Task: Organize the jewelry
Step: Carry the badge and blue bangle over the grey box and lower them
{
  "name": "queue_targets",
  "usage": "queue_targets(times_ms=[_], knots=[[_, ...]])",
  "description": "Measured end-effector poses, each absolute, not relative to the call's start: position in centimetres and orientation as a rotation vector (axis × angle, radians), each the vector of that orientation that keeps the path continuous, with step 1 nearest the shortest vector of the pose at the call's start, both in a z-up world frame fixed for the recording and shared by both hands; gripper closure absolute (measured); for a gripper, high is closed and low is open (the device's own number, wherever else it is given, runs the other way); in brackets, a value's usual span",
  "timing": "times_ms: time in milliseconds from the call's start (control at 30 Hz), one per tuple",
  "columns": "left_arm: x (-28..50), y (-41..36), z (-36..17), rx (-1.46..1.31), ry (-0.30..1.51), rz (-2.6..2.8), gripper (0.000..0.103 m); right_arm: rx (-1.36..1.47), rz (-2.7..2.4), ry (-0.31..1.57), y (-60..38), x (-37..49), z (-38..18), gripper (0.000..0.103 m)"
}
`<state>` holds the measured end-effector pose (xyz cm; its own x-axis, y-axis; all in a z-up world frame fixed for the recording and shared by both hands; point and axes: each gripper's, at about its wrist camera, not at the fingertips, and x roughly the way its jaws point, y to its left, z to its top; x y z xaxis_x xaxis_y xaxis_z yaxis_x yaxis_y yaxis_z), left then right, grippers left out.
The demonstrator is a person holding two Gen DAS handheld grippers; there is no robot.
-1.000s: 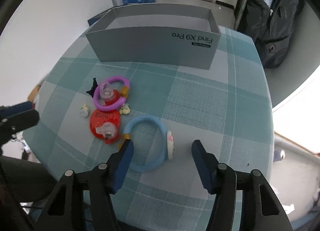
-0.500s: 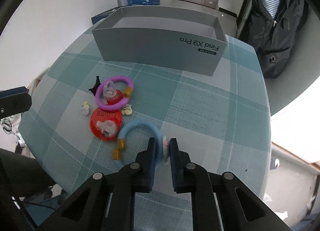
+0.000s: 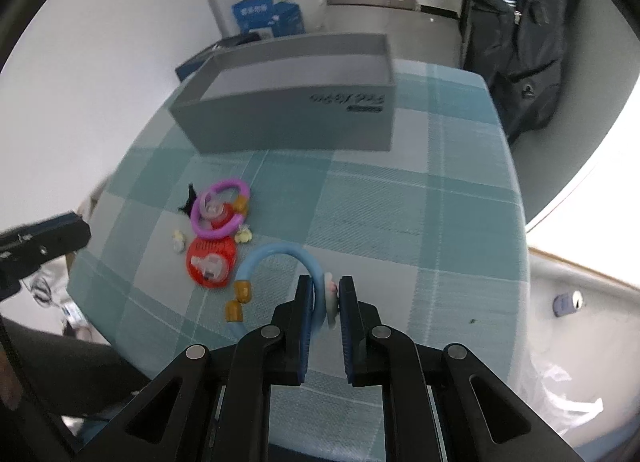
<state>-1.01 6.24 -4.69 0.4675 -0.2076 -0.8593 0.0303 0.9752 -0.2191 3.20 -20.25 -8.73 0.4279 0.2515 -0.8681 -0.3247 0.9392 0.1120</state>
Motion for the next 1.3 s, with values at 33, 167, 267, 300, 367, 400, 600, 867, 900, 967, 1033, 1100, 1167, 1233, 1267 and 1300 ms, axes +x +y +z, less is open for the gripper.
queue_targets(times_ms=[33, 167, 267, 300, 367, 400, 600, 867, 900, 967, 1033, 1100, 1167, 1233, 1267, 1300], knots=[[-1.0, 6.2, -4.6, -0.190, 1.074, -0.150, 0.065, -0.064, 0.360, 1.065, -20.5, 3.1, -8.5, 0.091], [-1.0, 6.2, -3.8, -0.227, 1.058, -0.172, 0.065, -0.005, 0.375, 1.031, -21.4, 2.8, -6.7, 0.091], [-1.0, 6.3, -2.8, -0.263, 1.041, -0.202, 0.065, 0.036, 0.394, 0.994, -21.8, 2.9, -4.8, 0.091], [-0.9, 6.2, -2.5, -0.266, 1.034, -0.210, 0.065, 0.050, 0.404, 0.986, -21.8, 3.0, -4.3, 0.091], [-0.7, 6.0, -1.9, -0.271, 1.027, -0.219, 0.065, 0.068, 0.421, 0.967, -21.7, 3.3, -3.2, 0.091], [-0.5, 5.9, -1.5, -0.275, 1.027, -0.226, 0.065, 0.078, 0.434, 0.958, -21.6, 3.5, -2.5, 0.091], [1.0, 5.3, 0.8, -0.281, 1.003, -0.246, 0.065, 0.104, 0.492, 0.925, -20.7, 5.0, 0.8, 0.091], [5.7, 4.0, 2.4, -0.209, 0.999, -0.263, 0.065, 0.080, 0.528, 0.883, -19.5, 8.6, 3.8, 0.091], [6.2, 3.9, 2.3, -0.205, 1.003, -0.266, 0.065, 0.073, 0.529, 0.881, -19.3, 9.2, 4.0, 0.091], [7.3, 3.7, 2.0, -0.195, 1.013, -0.268, 0.065, 0.063, 0.527, 0.881, -19.1, 10.3, 4.1, 0.091], [8.3, 3.5, 1.7, -0.193, 1.022, -0.269, 0.065, 0.064, 0.530, 0.887, -19.0, 11.5, 3.9, 0.091], [9.3, 3.5, 1.2, -0.202, 1.038, -0.272, 0.065, 0.074, 0.533, 0.893, -18.9, 12.9, 3.7, 0.091], [10.0, 3.3, 0.8, -0.196, 1.051, -0.273, 0.065, 0.078, 0.530, 0.897, -18.9, 13.7, 3.4, 0.091], [10.7, 3.1, 0.2, -0.185, 1.060, -0.276, 0.065, 0.079, 0.528, 0.907, -18.8, 14.8, 2.9, 0.091], [11.0, 3.0, 0.1, -0.186, 1.066, -0.278, 0.065, 0.081, 0.528, 0.913, -18.8, 15.2, 2.7, 0.091], [11.3, 3.1, -0.3, -0.189, 1.072, -0.280, 0.065, 0.081, 0.526, 0.920, -18.9, 15.7, 2.3, 0.091]])
